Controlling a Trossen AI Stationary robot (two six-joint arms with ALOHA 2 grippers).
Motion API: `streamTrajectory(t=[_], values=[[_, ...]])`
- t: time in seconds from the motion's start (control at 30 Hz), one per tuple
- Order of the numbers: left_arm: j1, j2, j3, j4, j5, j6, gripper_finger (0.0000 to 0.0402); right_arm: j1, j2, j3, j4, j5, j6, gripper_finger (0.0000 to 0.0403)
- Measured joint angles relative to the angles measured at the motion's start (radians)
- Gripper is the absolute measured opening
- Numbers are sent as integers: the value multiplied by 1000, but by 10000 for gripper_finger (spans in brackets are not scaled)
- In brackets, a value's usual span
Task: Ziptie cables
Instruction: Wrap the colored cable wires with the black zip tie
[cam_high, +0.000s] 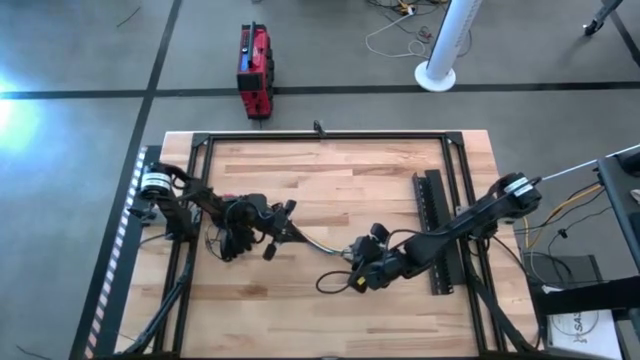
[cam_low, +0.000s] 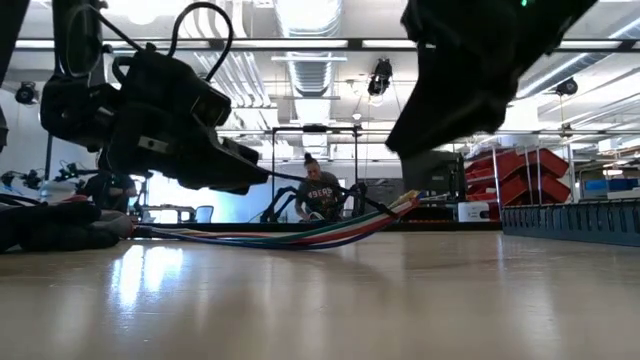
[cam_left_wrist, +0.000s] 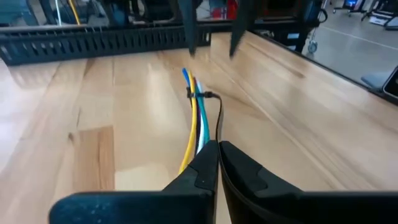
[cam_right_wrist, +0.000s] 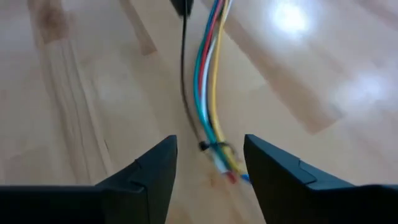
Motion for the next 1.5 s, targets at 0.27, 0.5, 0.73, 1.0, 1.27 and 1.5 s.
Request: streamTrajectory(t=[0.27,0.5,0.73,1.0,1.27,1.5], values=[[-44,1,1,6,0,-14,0,-19,-33,0,24,8,-196,151],[-147,1,1,5,-5,-60,0,-56,20,-1,27,-194,-265,136],[-250,1,8,4,-162,-97,0,-49,-30,0,-73,-226,-269,127],[-320,5,99,-24,-301,-123,0,-9,-94,-8,-321,-220,-177,112],[-327,97,271,-198,-412,-130,0,-34,-74,-130,-214,-115,-273,94],[-326,97,346,-355,-550,-122,0,-100,-52,-158,-6,-93,-494,77]])
